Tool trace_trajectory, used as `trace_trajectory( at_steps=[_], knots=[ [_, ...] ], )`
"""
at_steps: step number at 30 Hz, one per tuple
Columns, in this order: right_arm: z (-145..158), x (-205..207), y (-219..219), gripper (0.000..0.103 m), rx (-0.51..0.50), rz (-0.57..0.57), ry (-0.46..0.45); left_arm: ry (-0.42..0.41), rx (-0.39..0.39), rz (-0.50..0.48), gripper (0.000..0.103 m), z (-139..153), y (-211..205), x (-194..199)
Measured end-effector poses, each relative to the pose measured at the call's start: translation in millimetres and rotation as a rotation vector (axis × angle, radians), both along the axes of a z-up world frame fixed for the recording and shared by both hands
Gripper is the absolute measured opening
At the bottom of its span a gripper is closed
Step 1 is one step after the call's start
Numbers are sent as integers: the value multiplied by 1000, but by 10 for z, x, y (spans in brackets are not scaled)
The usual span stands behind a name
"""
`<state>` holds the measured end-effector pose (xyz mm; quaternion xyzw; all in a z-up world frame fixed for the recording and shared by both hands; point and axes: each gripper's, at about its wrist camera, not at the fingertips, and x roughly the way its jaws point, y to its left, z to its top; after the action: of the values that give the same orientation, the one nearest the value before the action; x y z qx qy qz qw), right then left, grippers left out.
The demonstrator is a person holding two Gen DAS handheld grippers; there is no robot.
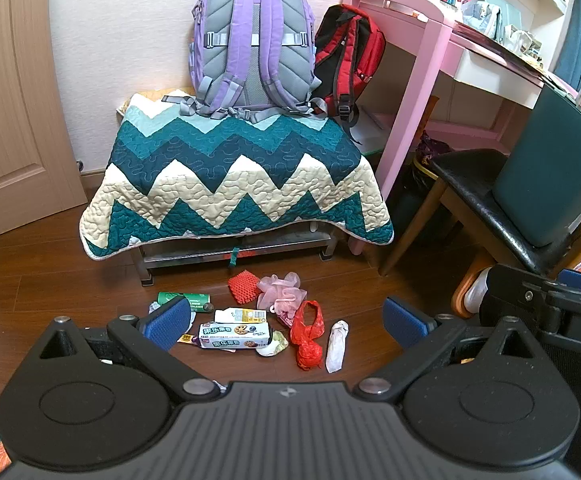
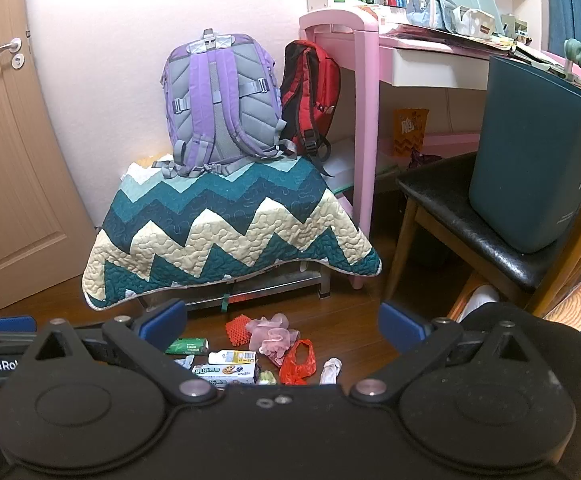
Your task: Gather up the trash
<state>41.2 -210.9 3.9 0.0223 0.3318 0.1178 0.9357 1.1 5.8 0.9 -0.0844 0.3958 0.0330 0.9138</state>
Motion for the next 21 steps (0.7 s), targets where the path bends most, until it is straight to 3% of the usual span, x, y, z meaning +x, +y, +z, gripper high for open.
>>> trace_trajectory(
  at_steps=[21],
  knots=[
    [-9, -4, -10, 101, 3, 2, -3, -3, 3, 2, 103, 26, -2, -2]
  ],
)
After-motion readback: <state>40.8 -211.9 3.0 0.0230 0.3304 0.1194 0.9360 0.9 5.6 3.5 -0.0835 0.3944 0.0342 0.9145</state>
